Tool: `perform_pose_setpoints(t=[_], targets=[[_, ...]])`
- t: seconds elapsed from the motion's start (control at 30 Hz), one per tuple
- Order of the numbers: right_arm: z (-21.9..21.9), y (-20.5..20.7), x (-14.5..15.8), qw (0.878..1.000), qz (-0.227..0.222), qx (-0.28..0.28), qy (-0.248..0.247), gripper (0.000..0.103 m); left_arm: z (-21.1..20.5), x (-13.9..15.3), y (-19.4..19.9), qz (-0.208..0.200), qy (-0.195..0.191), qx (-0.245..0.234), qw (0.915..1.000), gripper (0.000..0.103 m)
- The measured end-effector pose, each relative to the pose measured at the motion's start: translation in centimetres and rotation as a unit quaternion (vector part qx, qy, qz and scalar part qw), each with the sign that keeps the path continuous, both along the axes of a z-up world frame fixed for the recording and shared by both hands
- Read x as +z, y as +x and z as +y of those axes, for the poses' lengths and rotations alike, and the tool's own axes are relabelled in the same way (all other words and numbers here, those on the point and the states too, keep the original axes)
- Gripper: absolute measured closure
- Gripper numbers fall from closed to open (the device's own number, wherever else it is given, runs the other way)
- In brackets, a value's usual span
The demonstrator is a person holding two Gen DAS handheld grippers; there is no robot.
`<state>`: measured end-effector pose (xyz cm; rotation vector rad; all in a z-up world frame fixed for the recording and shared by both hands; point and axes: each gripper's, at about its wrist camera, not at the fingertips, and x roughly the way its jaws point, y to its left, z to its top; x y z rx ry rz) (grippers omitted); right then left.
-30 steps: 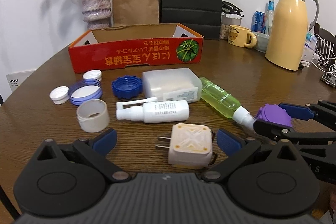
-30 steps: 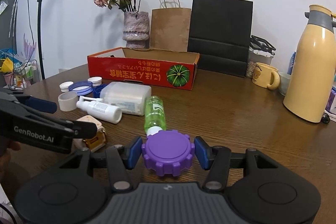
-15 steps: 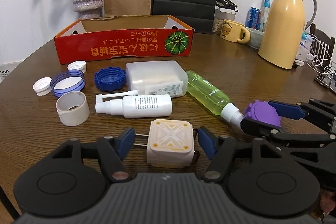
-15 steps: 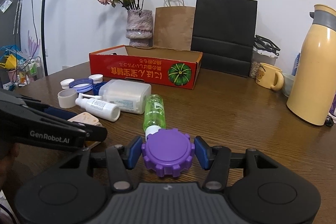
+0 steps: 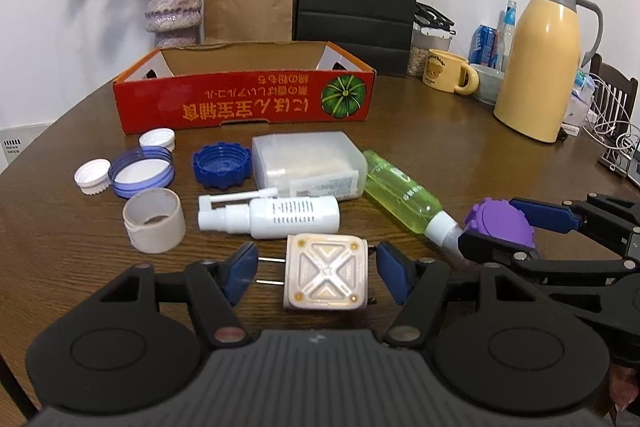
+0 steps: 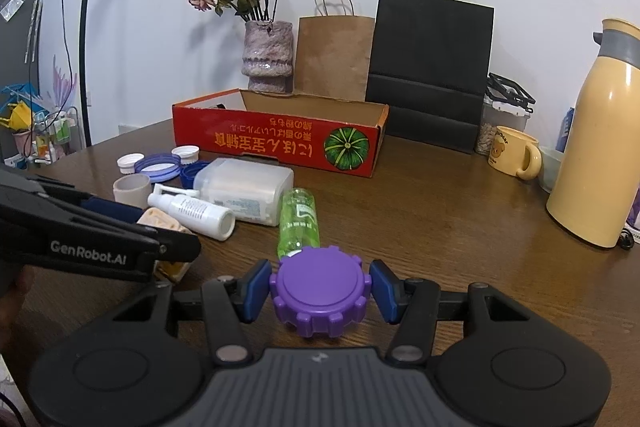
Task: Organize rigid objects
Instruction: 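Grasp the cream square block with the left tool and lift it, then carry the cream block and purple cap into the box and open both tools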
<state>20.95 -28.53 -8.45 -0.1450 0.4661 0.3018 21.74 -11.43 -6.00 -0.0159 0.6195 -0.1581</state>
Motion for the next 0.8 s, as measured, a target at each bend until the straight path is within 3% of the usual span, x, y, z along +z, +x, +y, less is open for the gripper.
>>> perform_pose_setpoints(t=[0.3, 0.8], targets=[[1.0, 0.5, 1.1, 1.0, -0.01, -0.002, 0.005, 0.05, 1.4, 1.0, 0.1, -0.012, -0.009, 0.007, 0.9999, 0.036], [3.4, 2.6, 3.8, 0.999, -0.038, -0.007, 0.021, 0.05, 4.2, 4.3, 1.3, -0.066, -0.013, 0.018, 0.9975, 0.036]])
